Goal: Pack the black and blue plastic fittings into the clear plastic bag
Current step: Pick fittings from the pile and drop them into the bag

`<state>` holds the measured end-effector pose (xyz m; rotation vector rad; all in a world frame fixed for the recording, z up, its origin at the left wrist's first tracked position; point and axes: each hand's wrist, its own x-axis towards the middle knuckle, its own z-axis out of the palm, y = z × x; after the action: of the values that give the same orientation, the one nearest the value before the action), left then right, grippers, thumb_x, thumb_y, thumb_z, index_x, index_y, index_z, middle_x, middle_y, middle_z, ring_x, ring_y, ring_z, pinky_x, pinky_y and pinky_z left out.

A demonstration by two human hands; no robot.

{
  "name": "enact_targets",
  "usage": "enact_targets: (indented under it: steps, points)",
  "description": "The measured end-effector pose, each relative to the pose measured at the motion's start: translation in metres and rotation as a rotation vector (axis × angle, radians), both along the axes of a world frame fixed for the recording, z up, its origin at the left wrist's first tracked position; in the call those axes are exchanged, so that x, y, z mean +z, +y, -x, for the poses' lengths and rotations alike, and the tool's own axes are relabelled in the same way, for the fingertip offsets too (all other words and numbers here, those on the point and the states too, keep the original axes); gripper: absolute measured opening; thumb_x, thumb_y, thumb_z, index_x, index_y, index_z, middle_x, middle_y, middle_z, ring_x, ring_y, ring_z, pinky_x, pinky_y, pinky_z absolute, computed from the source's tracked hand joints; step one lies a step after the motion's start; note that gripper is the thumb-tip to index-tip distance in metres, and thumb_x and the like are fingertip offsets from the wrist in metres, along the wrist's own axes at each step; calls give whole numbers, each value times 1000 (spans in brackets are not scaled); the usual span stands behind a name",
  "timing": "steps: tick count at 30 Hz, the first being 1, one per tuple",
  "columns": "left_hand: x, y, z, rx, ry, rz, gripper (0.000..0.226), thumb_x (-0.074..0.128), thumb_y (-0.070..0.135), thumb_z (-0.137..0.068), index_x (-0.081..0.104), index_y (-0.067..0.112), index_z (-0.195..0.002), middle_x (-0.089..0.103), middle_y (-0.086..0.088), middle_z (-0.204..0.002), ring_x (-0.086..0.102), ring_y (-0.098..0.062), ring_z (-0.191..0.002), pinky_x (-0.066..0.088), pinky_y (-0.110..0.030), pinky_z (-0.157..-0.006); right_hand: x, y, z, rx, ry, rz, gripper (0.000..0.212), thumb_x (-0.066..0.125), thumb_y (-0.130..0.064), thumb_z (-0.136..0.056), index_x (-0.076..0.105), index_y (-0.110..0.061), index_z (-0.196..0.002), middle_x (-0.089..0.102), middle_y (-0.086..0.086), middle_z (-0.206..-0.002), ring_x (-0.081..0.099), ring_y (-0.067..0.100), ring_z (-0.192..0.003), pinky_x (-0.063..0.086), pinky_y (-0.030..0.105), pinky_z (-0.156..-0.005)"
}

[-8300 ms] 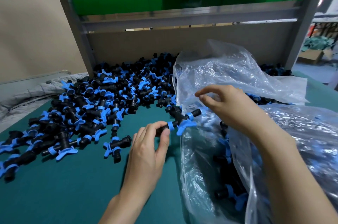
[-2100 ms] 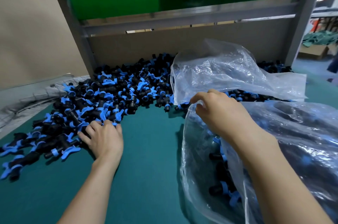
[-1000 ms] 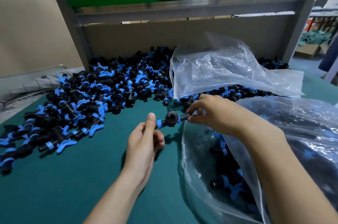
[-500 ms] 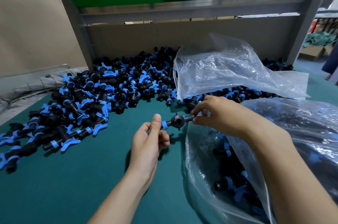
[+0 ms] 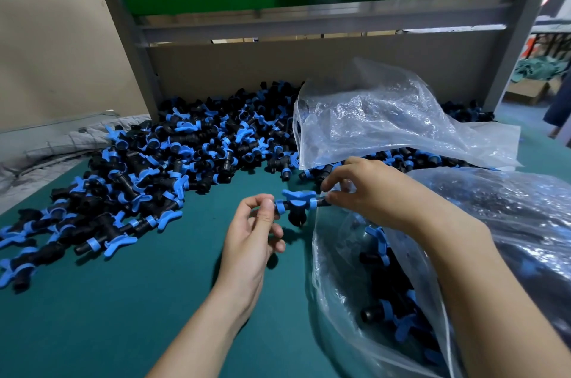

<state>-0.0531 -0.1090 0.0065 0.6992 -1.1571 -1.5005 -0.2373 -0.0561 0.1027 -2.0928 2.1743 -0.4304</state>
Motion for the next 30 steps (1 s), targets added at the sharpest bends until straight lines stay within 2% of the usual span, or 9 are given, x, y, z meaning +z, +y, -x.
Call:
enact_targets:
  steps: [2,3,6,8,11,14,16,21,30]
  points:
    - [-1,0,0,1,-22,26,8,61,34,-88,66,28,-90,60,13,-73,54,-7,-63,46,-23,-52,1,0,0,0,2,-6,29,57,-42,-98,65,-30,-123,54,-4,-105,54,15,-91,45,33,-74]
    - [-1,0,0,7,-38,46,10,59,28,-92,67,32,-87,60,14,-74,55,-6,-65,47,-22,-54,1,0,0,2,0,-10,30,57,-42,-98,64,-29,-124,55,-4,-105,54,16,-92,46,34,-76]
    - [-3,-1,-1,24,-97,88,37,53,10,-99,70,38,-81,62,16,-76,58,-3,-69,50,-23,-60,0,2,0,5,-19,-27,26,59,-39,-97,67,-26,-118,60,-3,-98,56,17,-87,47,37,-76]
    - [-3,-2,-3,28,-128,81,47,51,-1,-98,71,38,-81,67,16,-78,60,-2,-69,49,-31,-72,-1,2,0,4,-14,-19,22,61,-38,-96,68,-24,-112,59,-5,-94,56,17,-85,48,38,-76]
    - [0,-2,-4,42,-93,46,45,53,-6,-92,75,33,-81,73,9,-87,64,-4,-74,46,-38,-87,-1,2,-1,-2,-11,-4,19,62,-36,-95,69,-24,-108,59,-6,-93,57,17,-86,51,40,-77]
    - [3,-1,-4,-11,8,23,21,62,11,-83,77,25,-85,72,1,-90,66,-8,-82,51,-32,-86,-1,1,-2,-6,29,-9,17,61,-33,-96,69,-23,-107,60,-4,-93,56,18,-85,51,42,-78]
    - [1,-2,-4,-2,-3,54,16,65,13,-89,76,24,-92,72,3,-92,66,-8,-83,51,-30,-88,0,1,-3,-4,35,-13,17,61,-33,-96,69,-22,-106,59,-3,-93,57,19,-85,51,42,-77]
    - [3,-1,-4,34,-1,135,26,59,2,-94,68,19,-111,74,2,-101,69,-8,-95,52,-19,-86,1,1,-5,-3,53,-30,13,61,-31,-96,68,-23,-103,58,-3,-93,56,20,-83,51,44,-78]
    - [5,-1,-4,30,-18,171,26,60,1,-94,69,20,-109,74,4,-101,70,-8,-94,51,-15,-83,2,2,-6,-11,63,-37,14,58,-29,-96,67,-19,-98,59,1,-92,57,22,-82,51,46,-76]
